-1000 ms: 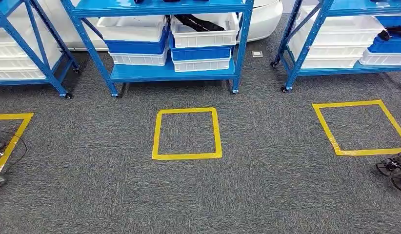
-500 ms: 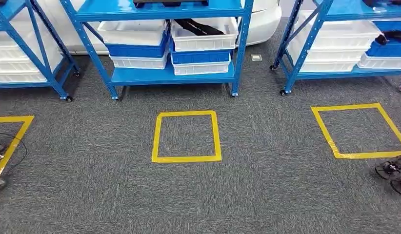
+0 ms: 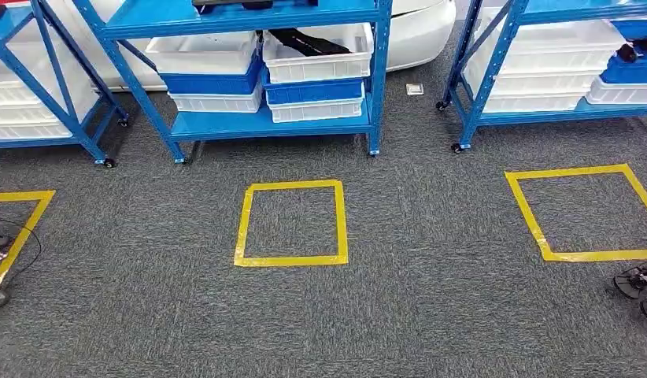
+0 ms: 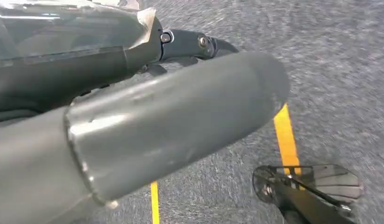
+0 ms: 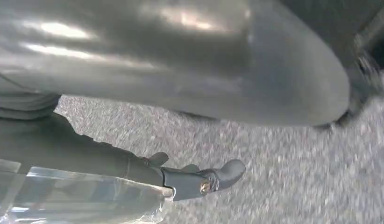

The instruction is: Take the parts from the cabinet and place them on the table.

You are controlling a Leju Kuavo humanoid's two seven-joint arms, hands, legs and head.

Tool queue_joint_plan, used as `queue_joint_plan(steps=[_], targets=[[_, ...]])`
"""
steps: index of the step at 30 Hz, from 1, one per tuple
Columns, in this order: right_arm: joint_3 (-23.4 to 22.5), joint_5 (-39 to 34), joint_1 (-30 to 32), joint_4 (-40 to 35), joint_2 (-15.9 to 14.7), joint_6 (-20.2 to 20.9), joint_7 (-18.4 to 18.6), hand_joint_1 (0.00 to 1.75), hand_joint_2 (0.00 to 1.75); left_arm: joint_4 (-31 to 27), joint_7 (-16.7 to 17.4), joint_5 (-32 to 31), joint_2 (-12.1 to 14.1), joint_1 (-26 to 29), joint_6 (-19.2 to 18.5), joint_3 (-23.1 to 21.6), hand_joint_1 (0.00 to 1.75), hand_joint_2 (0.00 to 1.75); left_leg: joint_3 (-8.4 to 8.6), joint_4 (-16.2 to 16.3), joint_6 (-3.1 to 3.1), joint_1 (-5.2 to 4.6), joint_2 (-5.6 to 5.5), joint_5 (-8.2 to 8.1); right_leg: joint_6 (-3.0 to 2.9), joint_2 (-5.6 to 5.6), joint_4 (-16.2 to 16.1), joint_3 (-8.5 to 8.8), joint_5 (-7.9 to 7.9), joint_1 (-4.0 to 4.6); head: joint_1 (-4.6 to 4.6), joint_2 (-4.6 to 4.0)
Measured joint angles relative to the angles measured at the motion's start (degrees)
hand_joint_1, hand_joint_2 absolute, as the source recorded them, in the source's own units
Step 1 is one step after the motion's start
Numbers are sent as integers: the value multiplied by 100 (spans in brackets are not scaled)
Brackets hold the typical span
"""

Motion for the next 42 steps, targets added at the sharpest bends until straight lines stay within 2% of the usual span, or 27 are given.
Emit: queue_joint_plan(steps=[7,8,9,10,11,13,14,15,16,18,20,22,23,24,25,28,29,31,33,34,35,36,38,39,40,41,42], targets=[[0,0,-1,0,-2,-2,0,0,0,0,0,0,0,5,0,0,0,0,-143,166,18,-19,-1,-78,-8,0,-28,30,-6,22,7,0],[2,0,3,0,-4,-7,0,0,0,0,7,0,-4,19,0,0,0,0,-427,423,89,-67,-1,-204,-43,5,-91,115,-35,66,2,0],[0,0,12,0,-4,-7,0,0,0,0,9,0,-7,26,0,4,0,0,-526,419,135,-105,-1,-214,-51,18,-125,179,-60,93,0,0],[2,-9,24,2,15,4,0,0,0,0,11,-11,-4,31,0,24,0,0,-370,-628,560,-371,-16,489,-114,27,-305,524,-178,233,0,0],[9,-26,-18,31,101,40,-2,0,0,-9,-98,-9,66,80,48,42,0,175,-130,-1304,836,-643,-197,1253,-95,116,-469,663,-316,306,120,-2],[15,-22,-17,22,54,70,-15,0,0,-7,-118,-15,33,30,48,44,0,175,-58,-1358,798,-673,-175,1221,-80,144,-603,757,-361,315,81,0],[20,-20,-19,18,35,72,-20,0,0,-9,-127,-22,15,16,48,44,0,175,81,-1515,760,-604,-176,1223,-69,107,-606,879,-416,338,70,0],[22,-17,-21,17,15,70,-31,0,0,-9,-129,-28,7,18,48,46,0,0,174,-1578,738,-620,-178,1196,-59,55,-405,806,-463,319,90,0],[26,-20,-28,18,15,72,-39,0,0,-9,-127,-28,7,16,46,46,0,0,215,-1584,753,-615,-173,1162,-80,44,-59,612,-590,329,92,0],[33,-28,-31,17,-13,77,-42,0,0,-9,-103,-28,-15,3,44,44,0,0,290,-1582,756,-629,-171,1068,-99,41,897,-82,-867,322,79,0],[42,-31,-15,18,-33,77,-39,0,0,-9,-87,-28,-20,7,42,46,0,0,383,-1578,771,-647,-188,985,-34,42,1147,-437,-757,327,92,0],[44,-48,-5,17,-44,85,-37,0,0,-9,-48,-31,-26,18,39,46,0,0,492,-1571,766,-677,-221,914,85,42,482,-361,-217,339,87,0],[44,-63,-8,18,-46,90,-37,0,0,-9,-26,-39,-33,20,42,46,0,0,546,-1569,766,-700,-226,880,90,43,-77,-198,110,378,94,0],[44,-70,-7,17,-64,90,-37,0,0,-4,-17,-50,-59,22,42,48,0,0,572,-1571,771,-699,-229,867,-5,61,-314,-107,318,411,76,0],[44,-74,-17,17,-68,92,-37,0,0,0,-4,-55,-61,14,44,48,0,0,586,-1530,738,-752,-250,806,-73,64,-424,-104,385,388,52,0],[48,-76,-32,17,-79,94,-33,0,0,0,13,-61,-74,18,44,48,0,0,596,-1544,677,-716,-274,796,-224,61,-460,-71,425,384,57,0],[50,-79,-33,20,-26,98,-35,0,0,-11,18,-61,1,19,48,50,0,0,594,-1530,660,-756,-274,776,-241,39,-528,43,469,233,68,0],[50,-79,-38,7,-30,98,-37,0,0,-4,20,-63,-39,22,50,52,0,0,449,-1129,457,-648,-165,461,-272,24,-585,102,500,202,-15,0],[50,-79,-20,7,-24,98,-35,0,0,-4,20,-63,-39,17,48,55,0,0,6,-231,281,-473,-99,40,-267,-3,-585,113,488,167,-11,0],[50,-79,-17,7,-26,98,-35,0,0,-4,20,-63,-39,19,48,57,0,0,-176,102,197,-391,-79,-55,-246,-12,-583,112,473,133,-2,0],[50,-79,-11,7,-26,98,-35,0,0,-4,20,-63,-39,25,48,59,0,0,-243,188,110,-299,-60,-4,-213,-14,-580,120,454,83,-7,0],[50,-81,-8,7,-28,98,-35,0,0,-4,22,-63,-39,25,48,63,0,0,-150,-27,17,-214,-33,183,-159,-14,-579,144,428,35,-9,0],[50,-79,-6,7,-26,98,-35,0,0,-4,22,-63,-28,19,48,63,0,0,362,-983,-153,-65,20,677,-36,-13,-574,228,365,-85,-11,0],[50,-79,-9,7,-30,98,-35,0,0,-2,22,-63,-37,19,48,63,0,0,625,-1436,-233,14,55,829,42,-16,-570,252,326,-76,-24,0],[50,-79,-17,2,-52,98,-35,0,0,4,20,-63,-61,3,46,63,0,0,718,-1588,-232,-39,16,705,131,-21,-557,224,274,-17,-77,0],[50,-79,-16,4,-33,98,-35,0,0,0,20,-63,-48,-5,46,63,0,0,706,-1554,-87,-58,-38,695,199,-24,-598,259,270,-35,-59,0],[50,-79,-26,4,-29,98,-35,0,0,0,22,-63,-46,-3,46,65,0,0,698,-1528,-9,-102,-38,662,270,-23,-643,295,276,-16,-33,0]])
